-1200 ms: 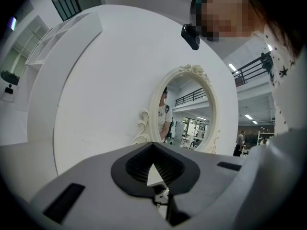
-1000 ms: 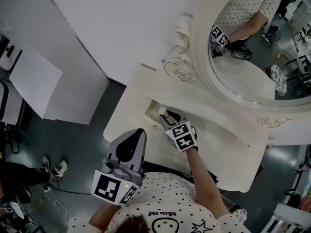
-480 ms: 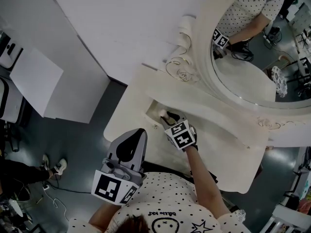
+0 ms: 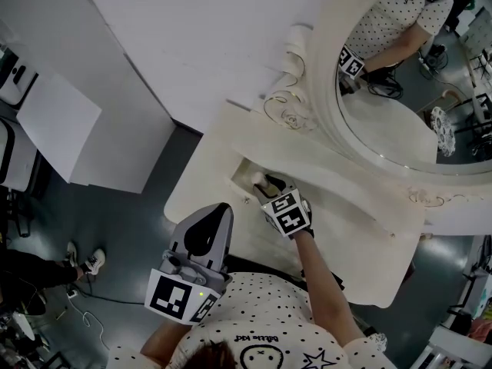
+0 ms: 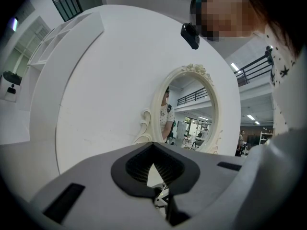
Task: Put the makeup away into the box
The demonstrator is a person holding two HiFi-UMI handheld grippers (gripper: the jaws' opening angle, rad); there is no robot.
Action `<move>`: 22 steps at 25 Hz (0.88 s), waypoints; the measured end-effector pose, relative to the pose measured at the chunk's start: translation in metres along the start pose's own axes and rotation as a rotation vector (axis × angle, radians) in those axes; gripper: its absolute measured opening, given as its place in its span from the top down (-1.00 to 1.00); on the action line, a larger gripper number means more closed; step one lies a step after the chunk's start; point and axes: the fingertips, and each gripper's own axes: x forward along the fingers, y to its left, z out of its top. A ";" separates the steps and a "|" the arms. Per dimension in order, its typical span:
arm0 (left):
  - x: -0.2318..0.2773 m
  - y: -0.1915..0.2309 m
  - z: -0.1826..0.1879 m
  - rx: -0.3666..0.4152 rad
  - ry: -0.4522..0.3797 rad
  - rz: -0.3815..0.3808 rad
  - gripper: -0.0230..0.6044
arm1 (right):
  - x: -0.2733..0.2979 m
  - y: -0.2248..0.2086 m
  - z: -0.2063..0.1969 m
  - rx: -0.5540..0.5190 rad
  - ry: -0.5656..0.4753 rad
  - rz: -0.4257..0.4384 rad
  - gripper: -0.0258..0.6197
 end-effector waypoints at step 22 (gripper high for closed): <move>-0.011 -0.010 0.001 0.006 -0.011 -0.010 0.91 | -0.031 -0.001 0.031 0.032 -0.173 -0.059 0.90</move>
